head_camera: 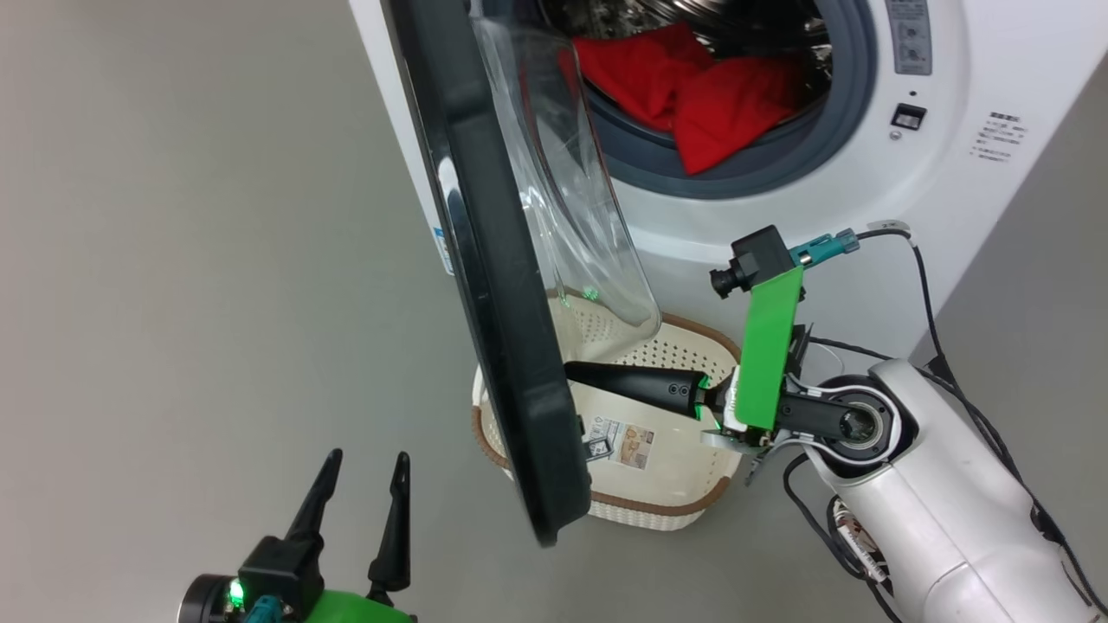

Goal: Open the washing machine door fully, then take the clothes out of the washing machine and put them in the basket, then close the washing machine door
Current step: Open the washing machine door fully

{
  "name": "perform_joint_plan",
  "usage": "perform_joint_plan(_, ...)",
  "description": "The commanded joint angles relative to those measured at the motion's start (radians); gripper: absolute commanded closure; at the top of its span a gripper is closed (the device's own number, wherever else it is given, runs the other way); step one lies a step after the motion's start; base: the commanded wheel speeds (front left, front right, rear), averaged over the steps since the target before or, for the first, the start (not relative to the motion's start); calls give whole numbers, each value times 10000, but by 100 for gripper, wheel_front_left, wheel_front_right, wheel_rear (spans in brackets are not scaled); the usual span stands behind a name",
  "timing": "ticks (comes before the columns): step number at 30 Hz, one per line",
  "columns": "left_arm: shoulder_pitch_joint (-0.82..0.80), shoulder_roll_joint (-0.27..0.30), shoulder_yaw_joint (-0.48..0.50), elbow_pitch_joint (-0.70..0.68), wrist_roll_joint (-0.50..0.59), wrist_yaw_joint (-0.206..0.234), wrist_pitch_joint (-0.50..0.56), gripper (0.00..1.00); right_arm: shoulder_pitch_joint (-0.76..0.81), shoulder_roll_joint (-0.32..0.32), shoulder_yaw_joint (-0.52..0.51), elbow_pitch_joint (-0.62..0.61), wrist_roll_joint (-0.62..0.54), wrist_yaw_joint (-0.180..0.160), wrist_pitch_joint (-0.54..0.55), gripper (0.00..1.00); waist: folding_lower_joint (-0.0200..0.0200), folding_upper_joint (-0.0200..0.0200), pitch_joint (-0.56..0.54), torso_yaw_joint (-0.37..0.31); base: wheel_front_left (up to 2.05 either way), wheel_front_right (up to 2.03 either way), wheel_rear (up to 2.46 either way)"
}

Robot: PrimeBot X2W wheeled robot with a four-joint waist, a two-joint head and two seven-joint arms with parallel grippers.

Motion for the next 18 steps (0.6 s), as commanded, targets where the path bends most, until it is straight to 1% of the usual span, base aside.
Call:
perform_joint_plan(1, -60, 150, 362, -206, 136, -33, -124, 0, 115, 371, 175, -346, -111, 16, -103, 100, 0, 0, -93, 196, 0, 0, 0)
perform_joint_plan(18, -40, 150, 555, -153, 73, 99, -124, 0, -2, 865, 540, -59, -321, 16, -237, 100, 0, 0, -98, 1152, 0, 0, 0)
